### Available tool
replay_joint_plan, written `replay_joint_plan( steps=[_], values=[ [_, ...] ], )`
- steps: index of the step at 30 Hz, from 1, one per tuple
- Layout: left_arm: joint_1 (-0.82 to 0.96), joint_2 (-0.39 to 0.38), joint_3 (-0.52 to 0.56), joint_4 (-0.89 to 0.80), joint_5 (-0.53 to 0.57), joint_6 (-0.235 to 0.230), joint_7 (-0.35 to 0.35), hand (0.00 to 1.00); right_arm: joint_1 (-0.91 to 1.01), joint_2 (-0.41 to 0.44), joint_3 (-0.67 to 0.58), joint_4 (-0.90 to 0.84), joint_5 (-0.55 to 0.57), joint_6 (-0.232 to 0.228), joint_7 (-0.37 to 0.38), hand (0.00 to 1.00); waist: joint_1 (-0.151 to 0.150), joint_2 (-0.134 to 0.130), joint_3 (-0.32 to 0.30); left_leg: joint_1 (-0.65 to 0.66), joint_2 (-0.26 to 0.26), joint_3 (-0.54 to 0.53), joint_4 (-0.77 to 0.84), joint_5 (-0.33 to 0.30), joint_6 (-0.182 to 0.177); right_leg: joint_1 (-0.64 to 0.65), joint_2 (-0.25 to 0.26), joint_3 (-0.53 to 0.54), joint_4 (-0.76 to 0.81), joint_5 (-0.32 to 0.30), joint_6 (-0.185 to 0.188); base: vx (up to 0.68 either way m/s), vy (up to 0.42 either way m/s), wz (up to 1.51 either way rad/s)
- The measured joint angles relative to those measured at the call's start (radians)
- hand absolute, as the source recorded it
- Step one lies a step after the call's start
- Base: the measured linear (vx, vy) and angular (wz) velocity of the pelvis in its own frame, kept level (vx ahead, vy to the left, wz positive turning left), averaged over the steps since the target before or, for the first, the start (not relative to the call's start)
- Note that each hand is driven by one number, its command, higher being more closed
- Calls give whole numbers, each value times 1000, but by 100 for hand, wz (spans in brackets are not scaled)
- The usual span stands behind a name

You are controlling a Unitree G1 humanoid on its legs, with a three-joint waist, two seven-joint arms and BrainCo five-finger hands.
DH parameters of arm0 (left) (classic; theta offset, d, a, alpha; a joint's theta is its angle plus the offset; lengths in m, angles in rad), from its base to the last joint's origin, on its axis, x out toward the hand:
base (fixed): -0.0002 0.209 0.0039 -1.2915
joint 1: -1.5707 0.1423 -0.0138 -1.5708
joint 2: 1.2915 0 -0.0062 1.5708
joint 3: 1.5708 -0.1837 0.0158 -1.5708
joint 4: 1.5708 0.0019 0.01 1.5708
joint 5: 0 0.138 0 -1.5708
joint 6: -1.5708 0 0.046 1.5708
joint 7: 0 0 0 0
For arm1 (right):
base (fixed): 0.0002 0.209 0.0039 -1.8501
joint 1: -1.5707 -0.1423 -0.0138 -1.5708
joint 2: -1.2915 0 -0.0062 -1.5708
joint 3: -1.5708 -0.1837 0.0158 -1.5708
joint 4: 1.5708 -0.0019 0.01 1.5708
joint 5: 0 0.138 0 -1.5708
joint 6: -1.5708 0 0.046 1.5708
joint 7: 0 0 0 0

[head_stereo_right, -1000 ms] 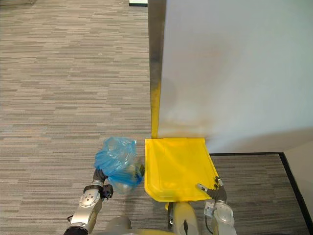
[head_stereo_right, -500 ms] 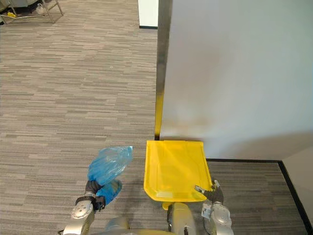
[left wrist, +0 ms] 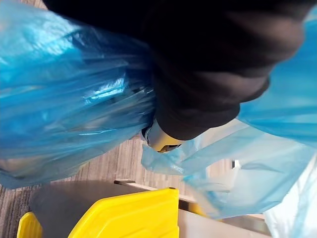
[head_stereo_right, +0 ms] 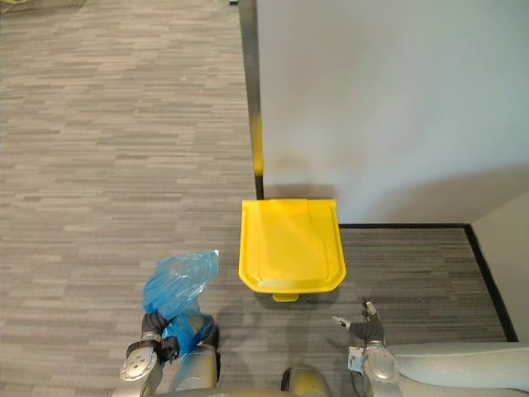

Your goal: Gather rubbish on tea table into small bin, then transfer packed bag to large trash can.

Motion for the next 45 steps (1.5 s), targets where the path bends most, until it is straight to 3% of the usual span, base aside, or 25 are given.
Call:
replay_joint_plan(
  steps=[1,3,4,6,7,9,12,19,23,26,28,29,32,34,36,37,40,42,44,45],
  values=[
    [-2,0,0,-20,-1,0,0,100,-2,1,-4,-6,0,-2,-2,0,2,-7,6,-3,6,42,66,-49,9,13,-7,-17,-32,9,-16,-151,-26,38],
    [1,3,0,-31,-2,-1,-5,100,4,0,-4,-11,0,-8,-5,0,-1,-8,13,14,22,123,235,-180,77,25,-19,-36,-36,22,-24,-130,40,22],
    [0,4,-1,-29,-2,-1,-14,100,15,3,-5,-7,0,-10,-5,0,-4,-11,15,52,27,147,270,-226,93,38,-27,-46,-39,24,-20,-144,110,26],
    [-2,5,0,-8,-3,-6,-19,100,20,5,-10,13,0,-13,-5,0,-26,9,2,95,20,163,172,-237,85,48,-28,-62,-71,40,9,-160,178,37],
    [-10,16,-1,18,-3,-8,-19,100,10,12,-10,46,0,-13,-4,0,-32,5,-1,121,-1,160,78,-200,52,56,-35,-63,-116,64,28,-128,183,31],
    [-21,31,-3,57,-2,-8,-18,100,1,18,-10,86,0,-13,-4,0,-32,-3,-6,135,-29,164,3,-154,68,62,-45,-56,-183,107,46,-118,171,5],
    [-18,52,-3,112,-1,-7,-17,100,-7,18,-12,136,-1,-12,-4,0,-39,2,-5,158,-56,167,-33,-134,86,95,-55,-51,-247,152,66,-90,126,0],
    [-11,87,1,146,0,-7,-16,100,-41,17,-22,162,-1,-12,-4,0,-51,8,-3,184,-73,216,-22,-144,105,115,-60,1,-302,200,80,-43,76,-20],
    [-19,84,2,150,0,-7,-16,100,-69,4,-30,171,-1,-10,-4,0,-53,26,9,139,-59,216,116,-229,115,110,-60,20,-271,194,91,-7,67,-14],
    [-19,83,-1,130,-1,-7,-16,100,-86,-4,-30,153,-1,-8,-5,0,-53,30,40,98,-42,212,293,-344,131,68,-77,30,-87,114,111,-3,119,-8],
    [-25,87,-2,111,-1,-6,-14,100,-89,6,-30,128,0,-3,-6,0,-53,23,84,123,-37,198,364,-414,156,-54,-112,22,244,104,103,-26,89,15],
    [-25,91,-3,104,-1,-5,-12,100,-81,12,-30,118,0,2,-6,0,-54,28,97,133,-38,195,376,-426,162,-76,-116,18,269,88,95,29,43,22],
    [-47,117,-4,90,-2,-6,-2,100,-82,30,-29,108,0,5,-11,0,-48,-6,122,162,-35,177,423,-469,178,-163,-121,-51,136,100,82,124,-41,23],
    [-86,126,-7,97,-2,-6,5,100,-91,24,-30,107,4,6,-26,0,-52,-15,144,164,-37,162,483,-520,162,-187,-105,-89,-116,229,95,149,-103,32],
    [-127,96,-15,127,-1,-6,10,100,-88,-3,-36,108,4,13,-26,0,-50,14,165,195,-21,124,508,-566,145,-169,-84,-72,-78,245,84,197,-128,26],
    [-141,95,-27,126,-1,-8,9,100,-78,-4,-50,83,5,15,-27,0,-52,33,174,203,-15,104,501,-575,130,-187,-58,-30,-19,196,90,242,-136,19],
    [-181,97,-36,126,-1,-7,9,100,-44,6,-89,48,6,21,-24,0,-63,37,179,216,-22,43,493,-596,91,-235,-17,51,128,134,60,300,-210,64],
    [-181,89,-42,126,0,-7,8,100,-11,22,-131,46,27,30,-25,0,-78,40,173,259,1,-14,460,-610,48,-226,-24,-9,248,21,42,394,-280,69],
    [-174,79,-43,125,0,-7,8,100,-18,37,-132,45,40,31,-25,0,-79,46,160,271,34,-54,431,-605,34,-227,-1,-43,275,-28,14,366,-257,20],
    [-171,74,-46,125,0,-6,5,100,-36,50,-127,43,46,30,-20,0,-80,46,151,276,49,-66,401,-591,10,-227,17,-58,272,-43,-5,342,-244,2]
  ],
)
